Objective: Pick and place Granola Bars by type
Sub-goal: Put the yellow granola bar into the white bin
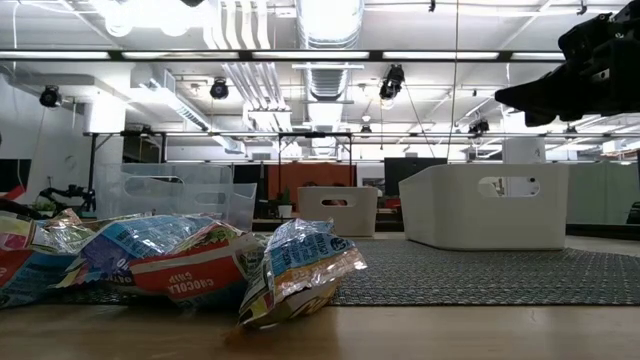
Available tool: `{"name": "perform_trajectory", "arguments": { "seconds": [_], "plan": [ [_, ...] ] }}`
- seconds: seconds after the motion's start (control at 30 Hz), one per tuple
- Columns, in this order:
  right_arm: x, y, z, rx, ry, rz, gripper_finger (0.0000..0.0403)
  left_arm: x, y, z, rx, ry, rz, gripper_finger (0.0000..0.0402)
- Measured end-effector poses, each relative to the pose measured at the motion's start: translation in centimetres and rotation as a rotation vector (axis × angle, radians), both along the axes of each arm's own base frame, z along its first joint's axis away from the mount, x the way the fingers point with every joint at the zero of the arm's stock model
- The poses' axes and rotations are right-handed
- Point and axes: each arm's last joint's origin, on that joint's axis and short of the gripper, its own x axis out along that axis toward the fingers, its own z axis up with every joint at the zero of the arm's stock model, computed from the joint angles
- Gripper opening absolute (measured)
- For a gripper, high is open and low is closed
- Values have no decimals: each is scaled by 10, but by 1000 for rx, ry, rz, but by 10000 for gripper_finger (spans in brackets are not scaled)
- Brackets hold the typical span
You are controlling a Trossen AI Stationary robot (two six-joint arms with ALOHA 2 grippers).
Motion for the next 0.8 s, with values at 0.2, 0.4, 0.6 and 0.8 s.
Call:
{"name": "perform_trajectory", "arguments": {
  "seconds": [0.2,0.4,0.6,0.8],
  "plan": [
    [0,0,0,0,0,0,9,1,-12,7,19,76,-64,0],
    [0,0,0,0,0,0,9,3,-26,5,36,156,-127,0],
    [0,0,0,0,0,0,9,-2,-41,-4,99,231,-231,0],
    [0,0,0,0,1,0,9,-7,-55,-11,134,296,-307,0]
  ]
}}
